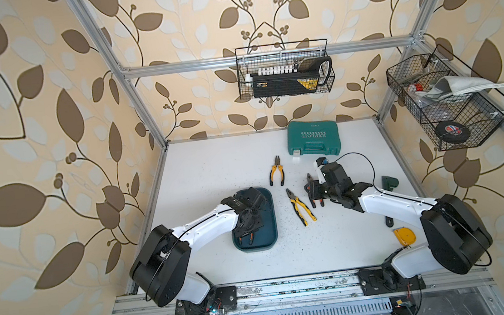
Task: Take the pliers out of the storage box
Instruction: Pick up the pliers from the storage box.
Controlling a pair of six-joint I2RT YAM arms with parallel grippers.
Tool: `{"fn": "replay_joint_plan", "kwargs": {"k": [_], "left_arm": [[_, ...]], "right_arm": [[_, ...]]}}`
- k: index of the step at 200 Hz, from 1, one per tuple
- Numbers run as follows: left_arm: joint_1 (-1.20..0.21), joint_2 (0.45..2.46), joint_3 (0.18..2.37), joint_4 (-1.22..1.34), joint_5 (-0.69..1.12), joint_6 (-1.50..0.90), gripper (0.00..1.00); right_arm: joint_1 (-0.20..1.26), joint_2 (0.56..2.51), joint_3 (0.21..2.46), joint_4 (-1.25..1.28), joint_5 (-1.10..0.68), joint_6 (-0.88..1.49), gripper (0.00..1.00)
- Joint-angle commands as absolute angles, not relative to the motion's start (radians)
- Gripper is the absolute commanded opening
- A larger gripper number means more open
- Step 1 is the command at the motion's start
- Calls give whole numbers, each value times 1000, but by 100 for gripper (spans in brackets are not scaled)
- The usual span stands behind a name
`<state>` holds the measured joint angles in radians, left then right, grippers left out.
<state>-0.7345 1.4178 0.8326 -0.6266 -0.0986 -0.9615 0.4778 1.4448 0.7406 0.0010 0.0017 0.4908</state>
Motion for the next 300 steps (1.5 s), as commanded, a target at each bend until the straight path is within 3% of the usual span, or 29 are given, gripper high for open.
{"fn": "replay_joint_plan", "kwargs": {"k": [1, 32, 74, 117, 178, 300], "left_arm": [[-741, 1309, 839, -650, -138, -928, 0], [-741, 1184, 845, -638, -113, -869, 0], [-756, 1100, 844, -540, 8, -842, 0], [-790, 1138, 859, -486, 72, -805, 0], [-830, 1191, 871, -452, 105, -805, 0], [-856, 1209, 886, -451, 100, -800, 0]], "right_arm": [[485, 1443, 771, -25, -83, 533, 47], [484, 1440, 816, -93, -209, 652, 47], [521, 1368, 671, 137, -351, 909, 49], [638, 1363, 687, 169, -294, 953, 52], [794, 1411, 728, 265, -159, 1004, 49], [850, 1590, 855, 287, -176, 1007, 37]]}}
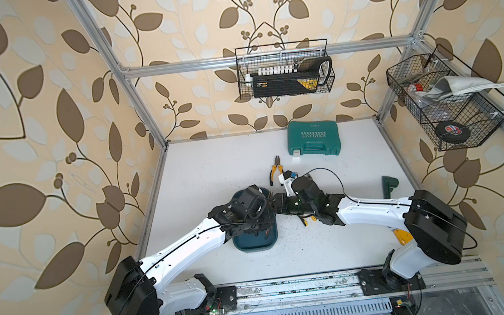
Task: Take the pliers out of the storage box
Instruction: Pick up the pliers from the storage box.
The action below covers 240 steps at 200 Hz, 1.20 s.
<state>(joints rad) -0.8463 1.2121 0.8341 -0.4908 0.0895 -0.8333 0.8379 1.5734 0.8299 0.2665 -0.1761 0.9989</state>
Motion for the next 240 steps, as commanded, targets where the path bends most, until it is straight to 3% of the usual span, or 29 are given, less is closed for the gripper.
{"fn": "replay_joint_plan", "kwargs": {"k": [1, 104, 116, 136, 154, 169, 207, 240], "left_arm": [[-855, 1210, 887, -451, 101, -800, 0], [-856, 1232, 904, -468, 90, -799, 0], [-856, 1236, 909, -478, 80, -801, 0], [-856, 1242, 921, -496, 62, -808, 20], [-856, 1247, 933, -506, 58, -813, 43], [-856, 1243, 940, -512, 53, -819, 53], [-850, 1206, 945, -530, 26, -819, 57], [-777, 1187, 917, -574, 16, -820, 57]], "right_arm": [[850, 1590, 855, 287, -175, 1008, 37], [853, 1614, 896, 265, -182, 996, 0], [853, 1603, 900, 252, -174, 990, 0], [853, 1585, 900, 231, -157, 975, 0], [853, 1562, 894, 210, -143, 963, 0], [848, 1534, 891, 186, -132, 951, 0], [782, 1406, 860, 95, -137, 910, 0], [615, 1284, 840, -56, -272, 799, 0]]}}
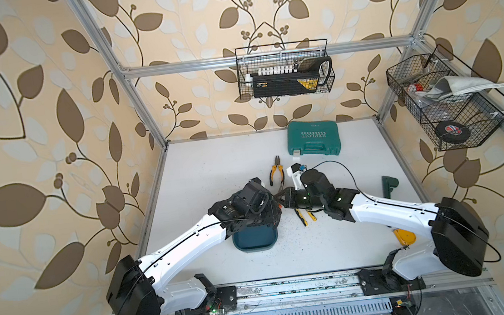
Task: Take the pliers out of the storage box
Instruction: Pick up the pliers from the storage box, then place the pliers at the center of the board.
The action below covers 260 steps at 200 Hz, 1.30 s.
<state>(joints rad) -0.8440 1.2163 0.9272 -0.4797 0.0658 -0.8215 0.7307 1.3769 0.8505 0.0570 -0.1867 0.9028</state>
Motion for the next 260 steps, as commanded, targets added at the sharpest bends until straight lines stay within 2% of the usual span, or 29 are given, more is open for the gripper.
{"fn": "replay_joint_plan", "kwargs": {"k": [1, 24, 44, 88, 155, 223, 260], "left_arm": [[-773, 1187, 915, -574, 19, -820, 57], [-619, 1203, 855, -573, 125, -827, 53], [-572, 1182, 828, -572, 119, -825, 53], [-550, 1161, 833, -587, 115, -822, 54], [-548, 1147, 803, -583, 125, -846, 54], [-548, 1147, 806, -589, 118, -841, 54], [-548, 1150, 807, -591, 111, -838, 54]], "right_arm": [[608, 1283, 841, -62, -277, 792, 0], [501, 1293, 884, -236, -415, 632, 0], [483, 1334, 894, -285, -448, 569, 0], [532, 1487, 896, -183, -471, 602, 0], [609, 1784, 1092, -203, -496, 563, 0], [612, 1937, 1184, -234, -510, 543, 0], [611, 1957, 1194, -260, -467, 531, 0]]}}
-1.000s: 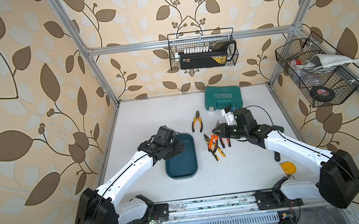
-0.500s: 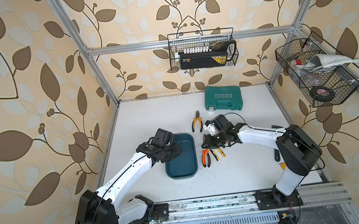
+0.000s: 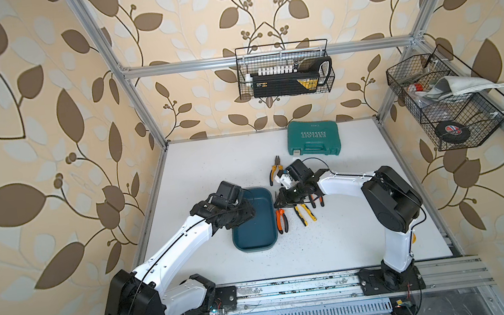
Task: Take the pliers out of the storage box
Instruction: Place the pliers at the center of the board.
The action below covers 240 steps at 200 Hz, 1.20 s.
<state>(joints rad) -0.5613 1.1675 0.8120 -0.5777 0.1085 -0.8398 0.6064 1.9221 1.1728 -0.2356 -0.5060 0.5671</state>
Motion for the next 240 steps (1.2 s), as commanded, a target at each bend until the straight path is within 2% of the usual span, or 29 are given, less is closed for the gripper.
{"fn": "replay_joint_plan", "kwargs": {"k": [1, 26, 77, 153, 182, 196, 220, 228, 235, 240], "left_arm": [[-548, 1150, 806, -591, 111, -838, 54], [-548, 1154, 807, -591, 111, -841, 53], [-549, 1142, 812, -600, 105, -838, 53], [-548, 1133, 817, -614, 95, -833, 53], [-548, 1110, 825, -625, 83, -821, 55], [-549, 1092, 832, -628, 74, -812, 59], [-548, 1071, 863, -681, -18, -817, 76], [-548, 1060, 864, -694, -70, -845, 82], [-548, 1043, 857, -690, -102, -866, 97], [-548, 1028, 851, -684, -122, -879, 99]], "right_arm": [[611, 1958, 1195, -261, -466, 530, 0], [611, 1975, 1212, -298, -429, 518, 7], [612, 1990, 1212, -304, -420, 518, 32], [612, 1938, 1196, -318, -376, 529, 34], [612, 1876, 1203, -361, -319, 525, 39], [611, 1835, 1209, -387, -299, 516, 44], [612, 1733, 1221, -436, -230, 489, 49], [612, 1690, 1220, -456, -176, 482, 53], [613, 1652, 1221, -471, -123, 471, 56], [614, 1621, 1218, -479, -84, 463, 57]]}}
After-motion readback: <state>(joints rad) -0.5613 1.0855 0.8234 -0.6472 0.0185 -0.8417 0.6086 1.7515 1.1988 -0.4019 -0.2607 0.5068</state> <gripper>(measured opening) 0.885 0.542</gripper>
